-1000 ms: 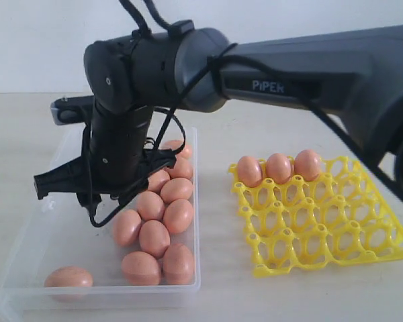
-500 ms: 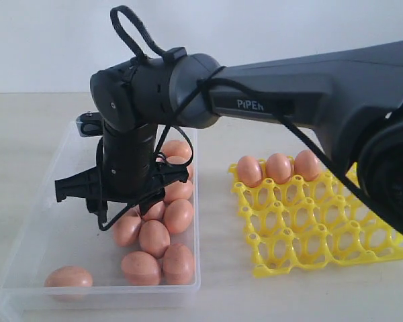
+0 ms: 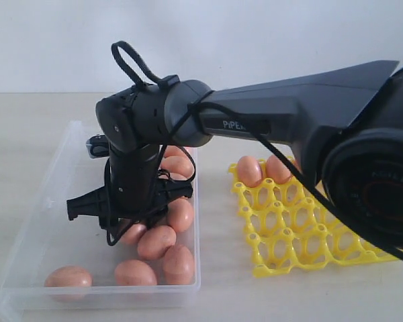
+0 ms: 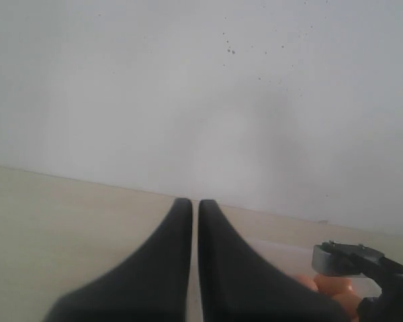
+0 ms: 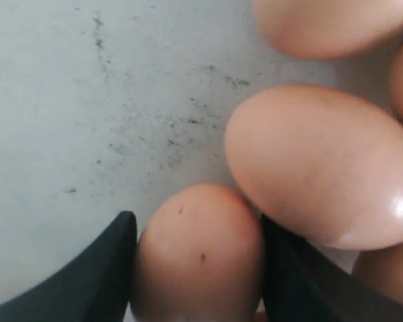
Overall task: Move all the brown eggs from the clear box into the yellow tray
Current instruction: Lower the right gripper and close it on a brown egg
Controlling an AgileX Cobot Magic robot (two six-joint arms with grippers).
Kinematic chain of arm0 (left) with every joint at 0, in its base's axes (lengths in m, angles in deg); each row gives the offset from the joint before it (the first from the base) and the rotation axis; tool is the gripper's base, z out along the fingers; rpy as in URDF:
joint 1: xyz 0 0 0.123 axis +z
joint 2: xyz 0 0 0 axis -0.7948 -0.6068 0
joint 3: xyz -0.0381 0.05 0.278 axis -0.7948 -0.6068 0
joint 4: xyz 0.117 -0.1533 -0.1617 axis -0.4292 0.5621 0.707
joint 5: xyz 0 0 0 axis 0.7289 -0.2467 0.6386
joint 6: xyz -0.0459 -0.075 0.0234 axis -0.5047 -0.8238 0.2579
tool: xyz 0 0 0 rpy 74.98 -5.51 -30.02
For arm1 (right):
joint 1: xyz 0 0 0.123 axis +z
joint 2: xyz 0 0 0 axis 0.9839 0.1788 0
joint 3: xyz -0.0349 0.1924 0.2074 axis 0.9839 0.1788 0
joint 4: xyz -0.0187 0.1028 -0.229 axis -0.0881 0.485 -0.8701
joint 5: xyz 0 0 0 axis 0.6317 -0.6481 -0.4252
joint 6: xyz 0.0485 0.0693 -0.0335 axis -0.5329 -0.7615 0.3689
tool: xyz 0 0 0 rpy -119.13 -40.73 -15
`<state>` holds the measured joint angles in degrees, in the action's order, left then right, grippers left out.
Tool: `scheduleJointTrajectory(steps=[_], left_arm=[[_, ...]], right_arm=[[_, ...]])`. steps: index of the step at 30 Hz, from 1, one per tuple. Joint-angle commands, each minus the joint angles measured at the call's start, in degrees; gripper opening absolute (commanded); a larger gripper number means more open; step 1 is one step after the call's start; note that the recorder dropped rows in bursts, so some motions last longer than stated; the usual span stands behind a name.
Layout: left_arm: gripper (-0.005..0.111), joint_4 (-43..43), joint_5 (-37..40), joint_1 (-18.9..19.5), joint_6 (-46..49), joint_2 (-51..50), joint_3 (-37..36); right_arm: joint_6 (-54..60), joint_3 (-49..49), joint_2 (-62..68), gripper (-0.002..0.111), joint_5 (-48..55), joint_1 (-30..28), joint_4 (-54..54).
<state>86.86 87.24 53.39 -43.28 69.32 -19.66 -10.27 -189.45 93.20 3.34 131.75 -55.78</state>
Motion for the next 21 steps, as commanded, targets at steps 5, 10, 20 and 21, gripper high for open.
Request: scheduleJointTrajectory(steps=[5, 10, 20, 21], left_arm=[[0.004, 0.61, -0.92, 0.08, -0.42, 0.15, 0.18], [0.004, 0.61, -0.92, 0.08, -0.42, 0.15, 0.18], [0.004, 0.61, -0.92, 0.08, -0.42, 0.15, 0.18], [0.004, 0.61, -0.92, 0.08, -0.42, 0.15, 0.18]], right_arm=[[9.68, -0.1, -0.1, 0.0, -7.72, 0.5, -9.03], [-0.52, 4.62, -1.88, 0.0, -18.38, 3.27, -28.5], [-48.22, 22.27, -10.37, 0.0, -46.58, 3.14, -82.76], [-51.21, 23.4, -10.71, 0.0, -46.1, 3.14, -85.64]])
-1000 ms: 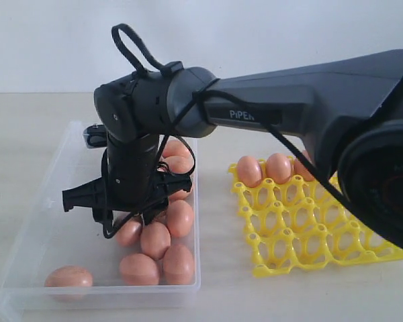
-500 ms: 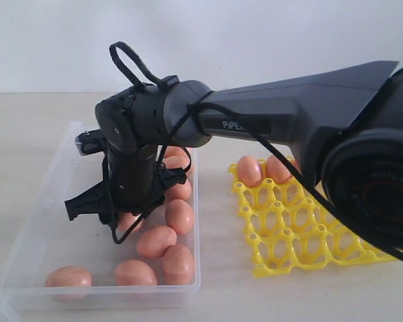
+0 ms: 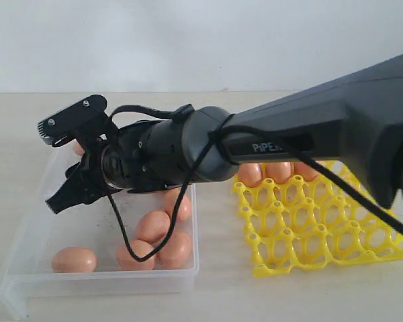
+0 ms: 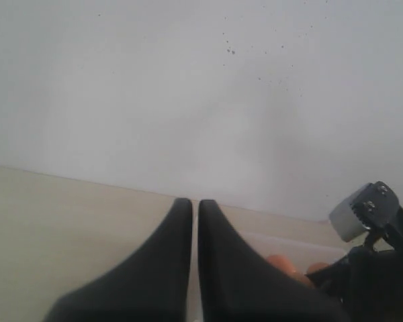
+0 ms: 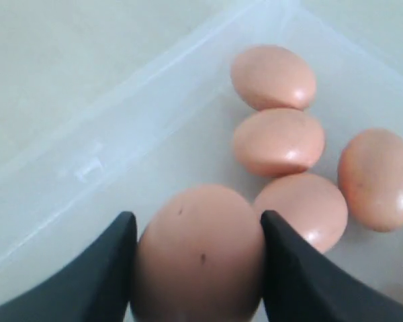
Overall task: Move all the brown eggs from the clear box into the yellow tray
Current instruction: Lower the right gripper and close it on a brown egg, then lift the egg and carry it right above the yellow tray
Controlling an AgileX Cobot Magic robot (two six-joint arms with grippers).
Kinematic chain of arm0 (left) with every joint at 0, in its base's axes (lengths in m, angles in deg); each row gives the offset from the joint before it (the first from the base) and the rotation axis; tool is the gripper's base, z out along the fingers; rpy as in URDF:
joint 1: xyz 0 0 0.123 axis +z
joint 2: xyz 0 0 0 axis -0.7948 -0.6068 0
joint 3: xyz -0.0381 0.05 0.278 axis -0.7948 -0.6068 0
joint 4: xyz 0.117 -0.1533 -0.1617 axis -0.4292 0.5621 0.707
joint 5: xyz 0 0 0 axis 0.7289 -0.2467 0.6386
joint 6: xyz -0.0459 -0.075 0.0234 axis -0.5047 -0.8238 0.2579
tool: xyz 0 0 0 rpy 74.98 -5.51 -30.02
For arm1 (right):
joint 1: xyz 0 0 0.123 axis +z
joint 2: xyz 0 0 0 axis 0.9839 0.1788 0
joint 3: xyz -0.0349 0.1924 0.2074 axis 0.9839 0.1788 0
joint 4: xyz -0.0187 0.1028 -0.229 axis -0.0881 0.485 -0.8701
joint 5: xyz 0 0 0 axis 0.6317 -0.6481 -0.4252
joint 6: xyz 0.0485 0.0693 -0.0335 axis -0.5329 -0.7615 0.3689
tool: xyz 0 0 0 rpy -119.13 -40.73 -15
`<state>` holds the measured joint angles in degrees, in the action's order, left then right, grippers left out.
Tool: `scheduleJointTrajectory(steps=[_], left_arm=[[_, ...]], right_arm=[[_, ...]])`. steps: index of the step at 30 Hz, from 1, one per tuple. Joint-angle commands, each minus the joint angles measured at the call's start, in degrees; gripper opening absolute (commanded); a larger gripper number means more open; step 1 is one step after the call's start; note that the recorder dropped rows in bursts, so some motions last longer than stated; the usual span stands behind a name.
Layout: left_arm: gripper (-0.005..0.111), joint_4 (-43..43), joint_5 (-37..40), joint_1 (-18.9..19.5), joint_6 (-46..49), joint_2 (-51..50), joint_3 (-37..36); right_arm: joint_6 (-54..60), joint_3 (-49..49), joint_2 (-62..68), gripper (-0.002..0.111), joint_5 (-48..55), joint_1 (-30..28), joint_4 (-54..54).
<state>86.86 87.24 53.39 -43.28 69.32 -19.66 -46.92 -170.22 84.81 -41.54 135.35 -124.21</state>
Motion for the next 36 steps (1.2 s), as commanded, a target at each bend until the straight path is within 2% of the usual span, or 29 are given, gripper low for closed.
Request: scheduleJointTrajectory(steps=[1, 4, 6, 11, 13, 17, 18, 20, 23, 26, 29, 30, 32, 33, 34, 35, 36], left_arm=[[0.004, 0.61, -0.92, 0.08, -0.42, 0.15, 0.18], [0.004, 0.61, -0.92, 0.08, -0.42, 0.15, 0.18], [0.004, 0.61, -0.92, 0.08, -0.42, 0.15, 0.18], [0.004, 0.61, -0.92, 0.08, -0.42, 0.15, 0.18], [0.004, 0.61, -0.92, 0.08, -0.42, 0.15, 0.18], [0.004, 0.61, -0.92, 0.08, -0.42, 0.15, 0.18], [0.004, 0.61, -0.92, 0.08, -0.42, 0.15, 0.18], [0.004, 0.61, -0.92, 0.08, -0.42, 0.15, 0.18], [0.004, 0.61, -0.92, 0.08, -0.42, 0.15, 0.18], [0.004, 0.61, -0.92, 0.08, -0.42, 0.15, 0.18], [0.004, 0.61, -0.92, 0.08, -0.42, 0.15, 0.18], [0.004, 0.61, -0.92, 0.08, -0.42, 0.15, 0.18], [0.004, 0.61, -0.92, 0.08, -0.42, 0.15, 0.18], [0.004, 0.61, -0.92, 0.08, -0.42, 0.15, 0.18], [0.004, 0.61, -0.92, 0.08, -0.42, 0.15, 0.18], [0.004, 0.61, -0.92, 0.08, -0.42, 0.15, 0.18], [0.004, 0.61, -0.92, 0.08, -0.42, 0.15, 0.18]], right_arm=[[-17.74, 5.15, -2.96, 0.0, -0.81, -0.46, -20.58], [-29.07, 7.76, -5.37, 0.0, 2.6, -0.34, -32.67], [-38.97, 9.97, -7.74, 0.0, 9.46, 0.26, -35.36], [-39.53, 14.94, -13.52, 0.0, 29.47, 2.16, -35.36], [-30.17, 16.69, -15.91, 0.0, 26.21, 2.17, -35.36], [-3.66, 21.54, -19.14, 0.0, 10.16, 2.63, -35.36], [2.18, 22.58, -19.33, 0.0, 9.79, 3.34, -35.36], [13.19, 23.86, -19.48, 0.0, 16.41, 5.56, -35.36], [31.26, 24.85, -19.32, 0.0, 31.78, 9.84, -35.36], [40.27, 26.02, -19.09, 0.0, 46.03, 12.93, -35.36], [34.9, 27.67, -20.15, 0.0, 57.36, 12.81, -35.36], [30.03, 28.47, -20.96, 0.0, 61.34, 12.12, -35.36], [17.53, 30.31, -23.2, 0.0, 61.54, 10.58, -35.36], [3.58, 33.41, -27.31, 0.0, 61.54, 8.49, -35.36], [-3.31, 34.95, -29.58, 0.0, 61.54, 7.62, -35.36], [-20.13, 39.36, -34.24, 0.0, 61.54, 5.2, -35.36], [-26.5, 41.3, -36.08, 0.0, 61.54, 3.74, -35.36]])
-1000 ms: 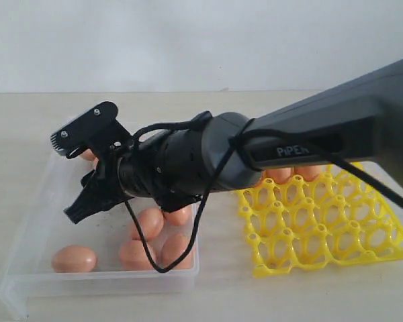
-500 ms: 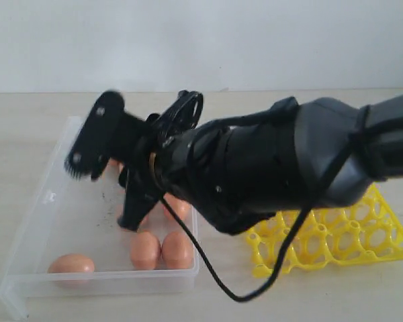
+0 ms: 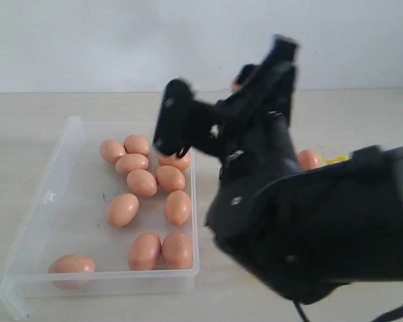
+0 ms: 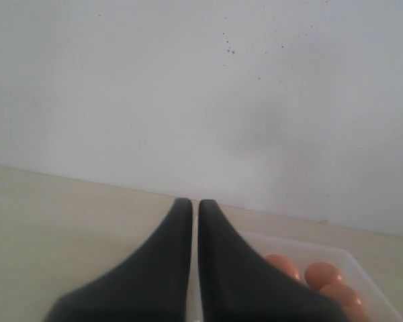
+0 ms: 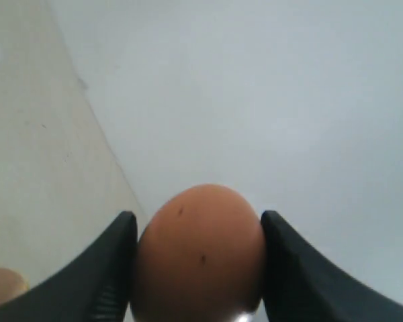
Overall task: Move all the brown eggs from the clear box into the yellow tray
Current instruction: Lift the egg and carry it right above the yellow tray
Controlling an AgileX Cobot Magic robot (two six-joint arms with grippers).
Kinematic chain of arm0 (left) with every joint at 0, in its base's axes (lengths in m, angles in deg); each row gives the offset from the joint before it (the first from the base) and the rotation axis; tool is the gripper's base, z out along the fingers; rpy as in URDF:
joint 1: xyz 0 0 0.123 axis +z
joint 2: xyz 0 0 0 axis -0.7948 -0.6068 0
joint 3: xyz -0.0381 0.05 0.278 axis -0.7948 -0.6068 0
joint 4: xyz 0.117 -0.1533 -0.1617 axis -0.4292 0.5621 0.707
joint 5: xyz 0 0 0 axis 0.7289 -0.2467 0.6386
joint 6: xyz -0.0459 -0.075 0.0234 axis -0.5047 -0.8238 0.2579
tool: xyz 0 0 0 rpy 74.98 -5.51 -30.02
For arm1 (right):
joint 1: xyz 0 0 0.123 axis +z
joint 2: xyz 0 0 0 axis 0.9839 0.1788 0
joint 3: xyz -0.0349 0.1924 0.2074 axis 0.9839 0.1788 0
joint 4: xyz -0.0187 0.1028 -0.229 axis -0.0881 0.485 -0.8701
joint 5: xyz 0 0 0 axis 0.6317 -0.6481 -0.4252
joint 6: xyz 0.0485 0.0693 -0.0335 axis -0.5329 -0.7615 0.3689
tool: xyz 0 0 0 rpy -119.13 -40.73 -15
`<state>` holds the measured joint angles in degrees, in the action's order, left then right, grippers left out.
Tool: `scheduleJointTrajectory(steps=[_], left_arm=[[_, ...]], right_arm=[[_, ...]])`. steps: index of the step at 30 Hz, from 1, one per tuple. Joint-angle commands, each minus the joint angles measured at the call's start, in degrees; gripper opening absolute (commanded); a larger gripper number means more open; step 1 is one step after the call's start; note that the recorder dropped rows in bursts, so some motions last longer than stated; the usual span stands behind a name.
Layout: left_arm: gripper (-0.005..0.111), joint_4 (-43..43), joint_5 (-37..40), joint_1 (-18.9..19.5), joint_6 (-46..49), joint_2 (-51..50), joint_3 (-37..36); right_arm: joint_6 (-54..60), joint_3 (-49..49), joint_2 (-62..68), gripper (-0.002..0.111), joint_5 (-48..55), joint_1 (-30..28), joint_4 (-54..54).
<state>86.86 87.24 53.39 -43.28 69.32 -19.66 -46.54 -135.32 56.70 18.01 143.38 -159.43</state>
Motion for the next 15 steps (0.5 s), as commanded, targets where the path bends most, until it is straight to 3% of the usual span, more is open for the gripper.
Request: scheduleJointTrajectory(steps=[1, 2, 3, 5, 7, 9, 12, 15], left_arm=[[0.004, 0.61, -0.92, 0.08, -0.42, 0.15, 0.18], [0.004, 0.61, -0.92, 0.08, -0.42, 0.15, 0.18], [0.004, 0.61, -0.92, 0.08, -0.42, 0.15, 0.18], [0.004, 0.61, -0.92, 0.08, -0.42, 0.15, 0.18], [0.004, 0.61, -0.92, 0.08, -0.42, 0.15, 0.18], [0.004, 0.61, -0.92, 0.08, -0.42, 0.15, 0.18], [0.004, 0.61, -0.92, 0.08, -0.42, 0.15, 0.18], [0.004, 0.61, -0.92, 0.08, -0.42, 0.15, 0.18]], right_arm=[[-40.93, 10.19, -11.65, 0.0, -4.02, -8.81, -0.14], [-45.9, 11.57, -12.55, 0.0, -8.43, -11.17, -0.14], [-50.93, 13.04, -13.1, 0.0, -17.42, -17.73, -0.14], [-44.24, 12.67, -11.83, 0.0, -30.97, -26.47, -0.14], [-21.08, 12.12, -10.27, 0.0, -35.51, -30.17, -0.14], [7.68, 12.12, -9.74, 0.0, -32.1, -28.64, -0.14], [41.14, 11.43, -9.74, 0.0, -27.4, -26.02, -0.14], [65.22, 12.12, -8.82, 0.0, -22.22, -25.91, -0.14]])
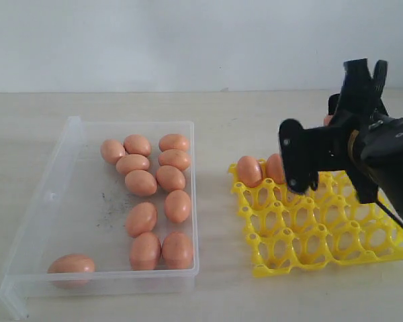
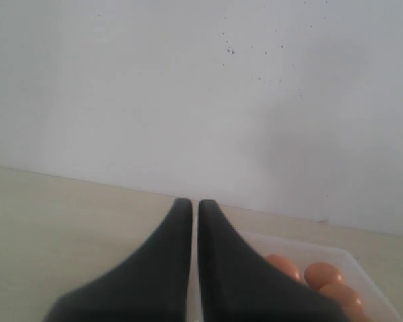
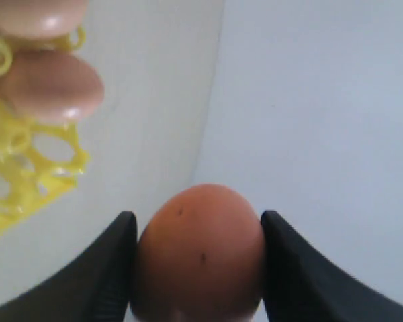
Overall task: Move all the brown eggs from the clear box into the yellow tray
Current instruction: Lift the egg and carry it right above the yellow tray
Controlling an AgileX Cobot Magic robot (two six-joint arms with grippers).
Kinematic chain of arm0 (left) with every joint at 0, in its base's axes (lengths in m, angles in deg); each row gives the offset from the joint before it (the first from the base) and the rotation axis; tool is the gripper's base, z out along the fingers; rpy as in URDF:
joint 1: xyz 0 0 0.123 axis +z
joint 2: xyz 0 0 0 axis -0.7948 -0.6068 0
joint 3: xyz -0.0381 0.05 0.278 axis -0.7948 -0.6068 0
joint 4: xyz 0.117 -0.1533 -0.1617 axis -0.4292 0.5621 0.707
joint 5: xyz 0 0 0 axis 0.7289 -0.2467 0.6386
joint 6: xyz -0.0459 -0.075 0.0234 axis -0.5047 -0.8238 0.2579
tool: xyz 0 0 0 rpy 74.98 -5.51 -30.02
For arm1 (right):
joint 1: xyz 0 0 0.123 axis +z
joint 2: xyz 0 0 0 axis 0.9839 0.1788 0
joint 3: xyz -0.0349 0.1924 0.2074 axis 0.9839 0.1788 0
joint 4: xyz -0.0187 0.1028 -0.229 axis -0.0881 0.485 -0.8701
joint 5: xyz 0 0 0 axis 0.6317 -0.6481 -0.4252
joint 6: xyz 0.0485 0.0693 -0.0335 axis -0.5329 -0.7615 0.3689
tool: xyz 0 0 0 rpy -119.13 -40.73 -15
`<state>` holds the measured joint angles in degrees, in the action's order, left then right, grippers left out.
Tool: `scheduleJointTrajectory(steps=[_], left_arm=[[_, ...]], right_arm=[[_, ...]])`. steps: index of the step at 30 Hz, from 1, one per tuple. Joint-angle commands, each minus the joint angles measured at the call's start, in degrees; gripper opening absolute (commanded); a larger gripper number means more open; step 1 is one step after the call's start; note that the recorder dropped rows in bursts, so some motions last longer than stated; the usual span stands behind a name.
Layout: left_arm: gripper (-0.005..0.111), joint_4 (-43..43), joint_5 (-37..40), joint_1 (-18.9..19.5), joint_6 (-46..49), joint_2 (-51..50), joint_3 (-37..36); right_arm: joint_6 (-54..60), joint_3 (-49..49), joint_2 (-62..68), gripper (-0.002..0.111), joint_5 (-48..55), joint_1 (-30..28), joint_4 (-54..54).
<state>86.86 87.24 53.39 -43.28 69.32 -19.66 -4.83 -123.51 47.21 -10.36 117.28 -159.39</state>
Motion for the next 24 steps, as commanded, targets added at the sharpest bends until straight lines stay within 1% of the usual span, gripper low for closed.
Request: scheduleJointTrajectory(steps=[1, 3, 5, 8, 9, 12, 13, 17, 20, 21, 23, 24], left_arm=[[0.004, 0.61, -0.92, 0.08, -0.42, 0.15, 0.18], [0.004, 0.61, -0.92, 0.08, -0.42, 0.15, 0.18], [0.004, 0.61, -0.92, 0.08, -0.42, 0.15, 0.18], [0.004, 0.61, -0.92, 0.08, -0.42, 0.15, 0.18], [0.004, 0.61, -0.92, 0.08, -0.42, 0.15, 0.18], [0.004, 0.61, -0.92, 0.08, -0.42, 0.15, 0.18], [0.004, 0.61, -0.92, 0.08, -0.42, 0.15, 0.18], [0.004, 0.61, -0.92, 0.08, -0.42, 0.15, 0.18], [0.004, 0.61, -0.92, 0.08, -0.42, 0.15, 0.18], [0.004, 0.61, -0.92, 0.08, -0.42, 0.15, 0.18], [0.004, 0.61, -0.92, 0.08, -0.42, 0.15, 0.18], [0.004, 0.61, -0.92, 0.08, -0.42, 0.15, 0.18]], right_arm=[[27.36, 0.57, 1.45, 0.0, 9.03, 0.19, -0.18], [27.34, 0.57, 2.43, 0.0, 11.73, 0.19, -0.18], [24.7, 0.57, 3.08, 0.0, 13.17, 0.06, -0.18], [23.01, 0.57, 3.18, 0.0, 12.09, 0.06, -0.18], [20.39, 0.46, 3.18, 0.0, 11.69, 0.06, -0.18], [5.04, -1.49, 3.18, 0.0, 9.2, 0.06, -0.18], [1.88, -2.54, 3.18, 0.0, 8.89, 0.06, -0.18], [-6.67, -6.83, 3.54, 0.0, 9.44, 0.18, 1.21], [-13.96, -8.64, 3.91, 0.0, 13.18, 0.18, 3.74], [-18.79, -8.93, 3.91, 0.0, 15.09, 0.18, 3.98], [-33.19, -9.0, 3.77, 0.0, 18.29, 0.18, 5.68], [-40.22, -9.0, 3.37, 0.0, 18.39, -0.28, 8.32]])
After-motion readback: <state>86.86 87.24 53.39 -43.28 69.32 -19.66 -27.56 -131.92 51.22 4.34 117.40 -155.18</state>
